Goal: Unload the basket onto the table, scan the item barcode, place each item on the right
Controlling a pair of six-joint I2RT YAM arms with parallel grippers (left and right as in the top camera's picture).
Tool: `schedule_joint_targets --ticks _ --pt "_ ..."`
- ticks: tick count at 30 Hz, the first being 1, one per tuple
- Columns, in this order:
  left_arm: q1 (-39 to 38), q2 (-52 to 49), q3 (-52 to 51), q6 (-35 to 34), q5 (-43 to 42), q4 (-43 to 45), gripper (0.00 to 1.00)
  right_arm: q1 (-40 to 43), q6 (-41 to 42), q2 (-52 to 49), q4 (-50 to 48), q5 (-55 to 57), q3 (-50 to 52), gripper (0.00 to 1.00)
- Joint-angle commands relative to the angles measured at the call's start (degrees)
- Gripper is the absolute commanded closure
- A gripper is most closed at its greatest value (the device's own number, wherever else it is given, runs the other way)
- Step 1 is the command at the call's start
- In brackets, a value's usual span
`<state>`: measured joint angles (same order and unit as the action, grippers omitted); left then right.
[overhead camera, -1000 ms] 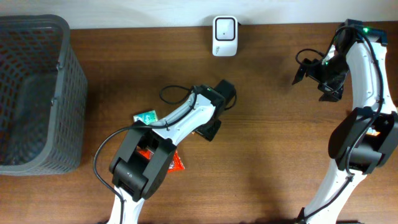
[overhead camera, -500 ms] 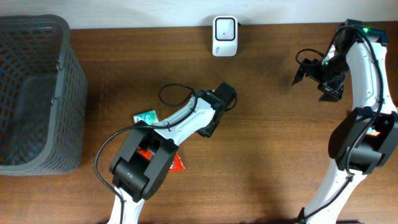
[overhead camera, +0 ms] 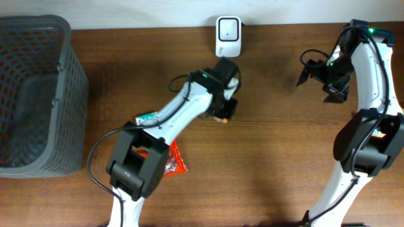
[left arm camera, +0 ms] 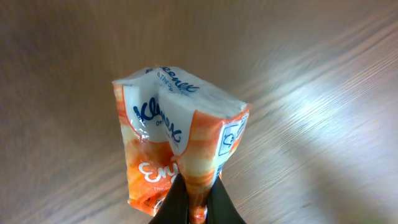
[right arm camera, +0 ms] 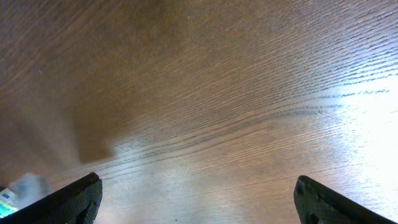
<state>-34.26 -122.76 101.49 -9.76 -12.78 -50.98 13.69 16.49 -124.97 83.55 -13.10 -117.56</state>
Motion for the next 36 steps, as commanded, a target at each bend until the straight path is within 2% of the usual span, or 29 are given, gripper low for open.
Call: schedule_joint_targets --ticks 1,7,12,20,22,24,26,29,36 --pt "6.0 -0.6 1.3 -9.9 -11.1 3.1 0.94 0.2 0.0 1.2 0.0 0.3 -0.9 0.01" --pt "11.4 -4.7 1.3 -17.6 -18.0 5.6 0.91 0.2 0.0 1.2 0.0 0.3 -0.9 0.02" --pt "13.2 -9.7 1.3 -18.4 -28.8 8.7 0.89 0.2 0.0 1.2 0.0 0.3 -0.9 0.01" --pt "13.6 -10.7 1.3 -19.2 -31.0 10.4 0.84 0.2 0.0 1.2 0.0 0.3 -0.9 0.02" --pt "13.8 -10.7 1.4 -19.7 -36.7 13.4 0.89 0.2 0.0 1.2 0.0 0.3 -0.9 0.01" --pt "13.8 -10.7 1.4 -21.9 -42.9 18.1 0.9 0.2 0.0 1.2 0.0 0.3 -0.9 0.01" --pt "13.8 -10.7 1.4 -24.2 -43.1 18.8 0.91 0.2 0.0 1.2 0.0 0.3 -0.9 0.01" --pt "13.8 -11.1 1.3 -24.1 -42.2 18.8 0.89 0.2 0.0 1.2 0.0 0.3 -0.9 0.01" --pt "13.8 -11.6 0.0 -23.6 -32.0 15.2 0.88 0.2 0.0 1.2 0.0 0.3 -0.9 0.01"
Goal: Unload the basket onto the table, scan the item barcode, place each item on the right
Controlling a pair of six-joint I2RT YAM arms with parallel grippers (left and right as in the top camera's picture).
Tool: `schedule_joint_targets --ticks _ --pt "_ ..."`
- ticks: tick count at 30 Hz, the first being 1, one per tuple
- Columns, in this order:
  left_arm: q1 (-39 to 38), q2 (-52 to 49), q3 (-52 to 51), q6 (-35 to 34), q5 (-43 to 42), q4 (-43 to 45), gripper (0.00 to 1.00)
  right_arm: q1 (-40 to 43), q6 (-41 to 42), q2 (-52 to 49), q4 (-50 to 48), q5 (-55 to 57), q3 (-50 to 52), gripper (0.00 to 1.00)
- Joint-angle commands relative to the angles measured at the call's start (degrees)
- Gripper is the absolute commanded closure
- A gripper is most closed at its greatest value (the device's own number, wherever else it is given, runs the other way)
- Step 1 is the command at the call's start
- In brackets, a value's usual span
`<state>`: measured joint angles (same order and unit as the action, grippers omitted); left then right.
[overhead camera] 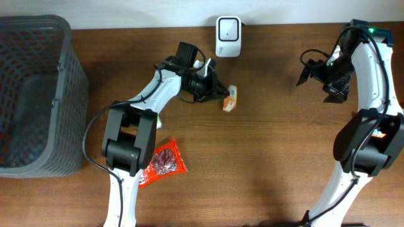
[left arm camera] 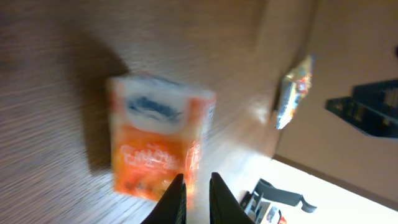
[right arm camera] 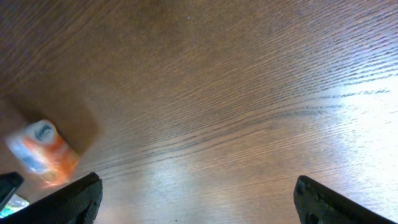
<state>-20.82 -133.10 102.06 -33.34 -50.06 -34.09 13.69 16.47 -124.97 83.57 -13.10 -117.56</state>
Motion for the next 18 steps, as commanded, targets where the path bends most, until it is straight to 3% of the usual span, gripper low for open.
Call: schedule_joint_targets --ticks 1,6,9,11,14,15,18 --pt "0.4 -1.3 -0.5 1.0 6.4 -2.0 0.87 0.2 0.0 1.2 0.0 0.3 -0.9 0.01" --pt "0.4 -1.3 -0.5 3.3 11.5 -4.8 0.86 0.2 0.0 1.2 0.0 0.3 -0.9 0.01" --pt "0.4 -1.1 0.6 4.1 8.0 -5.0 0.8 0.2 0.0 1.2 0.0 0.3 -0.9 0.01" --pt "0.3 -0.7 2.9 8.2 3.0 -5.5 0.72 0.2 0.0 1.2 0.0 0.3 -0.9 0.01" --pt "-0.4 0.6 7.9 12.8 4.6 -10.9 0.7 0.2 0.0 1.2 0.0 0.3 -0.9 0.01" --pt "-1.1 1.3 9.5 14.2 7.6 -12.9 0.72 0.2 0.0 1.2 0.0 0.3 -0.9 0.01" --pt "-3.4 1.9 10.2 14.4 16.8 -14.8 0.92 0.2 0.0 1.2 0.0 0.3 -0.9 0.01"
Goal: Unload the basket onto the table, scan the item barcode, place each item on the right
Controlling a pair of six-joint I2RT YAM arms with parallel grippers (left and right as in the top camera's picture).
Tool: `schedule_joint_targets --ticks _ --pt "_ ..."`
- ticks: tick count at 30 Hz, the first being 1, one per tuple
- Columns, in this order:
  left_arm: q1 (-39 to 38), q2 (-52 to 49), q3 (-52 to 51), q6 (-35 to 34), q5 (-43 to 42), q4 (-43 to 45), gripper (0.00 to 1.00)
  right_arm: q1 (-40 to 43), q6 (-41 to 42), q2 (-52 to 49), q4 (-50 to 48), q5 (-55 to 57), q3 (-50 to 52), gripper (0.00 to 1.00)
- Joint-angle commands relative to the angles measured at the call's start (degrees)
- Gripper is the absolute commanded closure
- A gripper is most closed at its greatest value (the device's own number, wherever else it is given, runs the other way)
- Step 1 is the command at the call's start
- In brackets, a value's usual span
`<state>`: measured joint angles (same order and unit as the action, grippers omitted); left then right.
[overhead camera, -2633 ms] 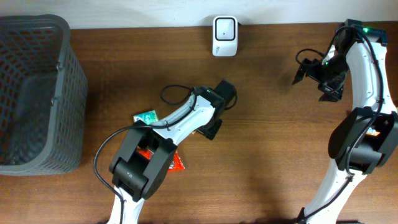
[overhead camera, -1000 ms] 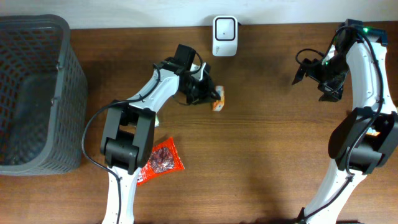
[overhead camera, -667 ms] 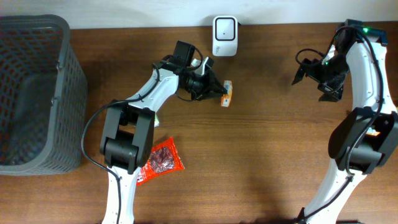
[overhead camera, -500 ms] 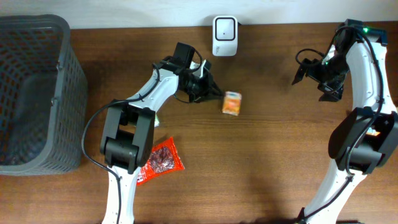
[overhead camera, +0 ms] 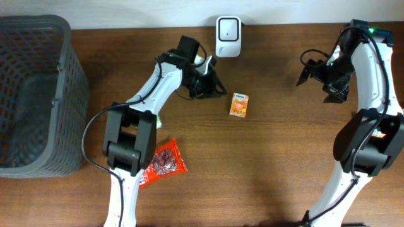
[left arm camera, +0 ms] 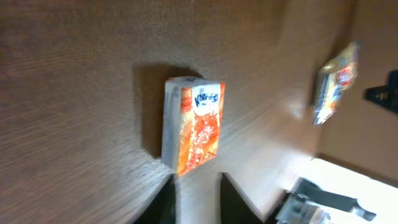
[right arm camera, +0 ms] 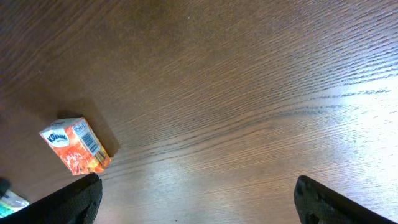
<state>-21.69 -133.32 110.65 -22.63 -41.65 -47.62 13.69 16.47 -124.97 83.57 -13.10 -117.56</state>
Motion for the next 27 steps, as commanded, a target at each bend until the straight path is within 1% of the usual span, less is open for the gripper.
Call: schedule_joint_targets --ticks 1,2,6,11,14,19,24,27 --pt "-3.8 2.0 1.2 3.7 12.3 -1.9 0.98 0.2 0.0 1.2 0.0 0.3 -0.9 0.01" --pt "-4.6 2.0 0.7 3.7 14.1 -2.0 1.0 0.2 0.0 1.2 0.0 0.3 -0.9 0.01" --pt "-7.8 1.9 -1.6 3.7 17.6 -0.9 1.0 0.2 0.0 1.2 0.0 0.3 -0.9 0.01" --pt "-10.3 1.8 -2.0 3.6 19.0 1.4 1.0 0.2 0.0 1.2 0.0 0.3 -0.9 0.01" --pt "-11.0 1.7 -2.0 3.3 22.7 1.3 1.0 0.2 0.0 1.2 0.0 0.3 -0.9 0.01" --pt "-11.0 0.6 -2.0 2.5 22.6 2.7 1.0 0.2 0.0 1.2 0.0 0.3 -0.9 0.01" --pt "-11.0 -2.8 -2.0 2.3 19.4 3.5 1.0 0.2 0.0 1.2 0.0 0.3 -0.9 0.01" --pt "-11.0 -4.5 -2.0 2.4 19.5 3.5 1.0 0.2 0.0 1.2 0.0 0.3 -0.9 0.01"
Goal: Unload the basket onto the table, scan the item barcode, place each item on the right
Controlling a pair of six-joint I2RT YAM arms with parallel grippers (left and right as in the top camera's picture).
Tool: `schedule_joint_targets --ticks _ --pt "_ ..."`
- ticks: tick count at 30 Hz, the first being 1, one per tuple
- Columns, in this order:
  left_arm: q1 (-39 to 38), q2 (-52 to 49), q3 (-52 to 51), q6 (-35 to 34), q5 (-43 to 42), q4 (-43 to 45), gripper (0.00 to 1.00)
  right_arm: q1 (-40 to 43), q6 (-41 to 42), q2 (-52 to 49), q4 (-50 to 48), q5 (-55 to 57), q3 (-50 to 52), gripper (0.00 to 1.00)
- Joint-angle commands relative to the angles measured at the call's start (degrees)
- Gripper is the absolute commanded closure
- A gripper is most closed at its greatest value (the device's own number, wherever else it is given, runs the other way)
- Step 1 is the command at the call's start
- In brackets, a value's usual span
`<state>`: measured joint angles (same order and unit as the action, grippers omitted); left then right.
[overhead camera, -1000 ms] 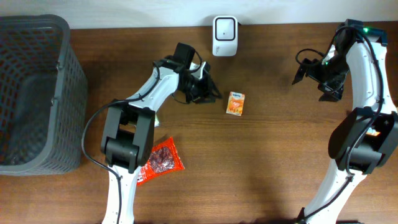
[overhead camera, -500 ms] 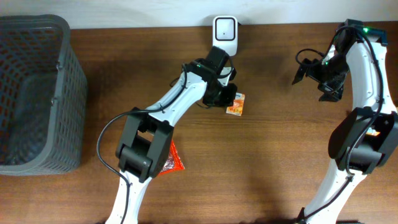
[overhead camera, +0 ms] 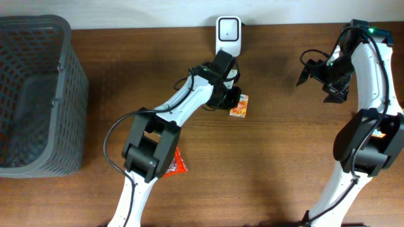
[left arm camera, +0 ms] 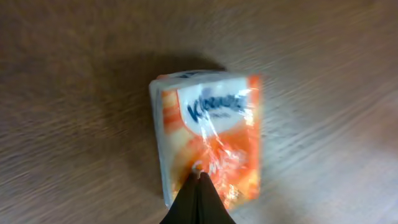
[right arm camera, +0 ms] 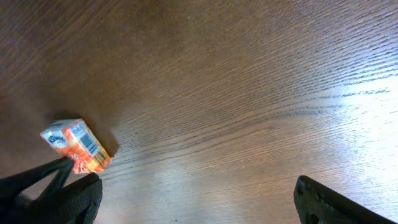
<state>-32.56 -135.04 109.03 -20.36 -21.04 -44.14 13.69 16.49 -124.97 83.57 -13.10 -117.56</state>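
Note:
An orange and white Kleenex tissue pack [overhead camera: 240, 108] lies flat on the wooden table, just below the white scanner [overhead camera: 228, 31]. My left gripper [overhead camera: 231, 102] is shut, and its tips [left arm camera: 199, 176] rest on the pack's printed face [left arm camera: 211, 124]. Whether any wrapper is pinched cannot be told. In the right wrist view the pack [right arm camera: 73, 146] shows a barcode on its upper side. My right gripper [right arm camera: 199, 199] hangs open above the table at the far right, well away from the pack.
A dark mesh basket [overhead camera: 38, 94] fills the left end of the table [overhead camera: 284, 157]. A red snack bag [overhead camera: 179, 162] lies partly under the left arm's base. The right arm [overhead camera: 372, 75] stands along the right edge.
My left gripper was left of the pack, slightly open and apart from it. Now it is shut with its tips on the pack. The pack lies where it did. The right arm is unchanged.
My left gripper first held the tissue pack above the table below the scanner. At 1.5 s ago the pack was at its tips to the right. Then the pack lay loose on the table with the gripper drawn back. Now the shut tips touch it again.

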Motion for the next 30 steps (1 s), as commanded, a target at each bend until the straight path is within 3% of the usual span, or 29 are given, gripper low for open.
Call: schedule_joint_targets --ticks 1,10,22,30 --pt "-0.1 -3.2 -0.4 0.1 -0.5 0.0 1.0 0.2 0.0 1.2 0.0 0.3 -0.9 0.01" --pt "0.0 -3.8 -0.4 0.1 15.1 -2.0 1.0 0.2 0.0 1.2 0.0 0.3 -0.9 0.01" --pt "0.8 -3.8 -0.4 0.1 16.3 -2.0 1.0 0.2 0.0 1.2 0.0 0.3 -0.9 0.01" --pt "2.6 -3.7 2.3 0.1 6.2 -2.0 1.0 0.2 0.0 1.2 0.0 0.3 -0.9 0.01"
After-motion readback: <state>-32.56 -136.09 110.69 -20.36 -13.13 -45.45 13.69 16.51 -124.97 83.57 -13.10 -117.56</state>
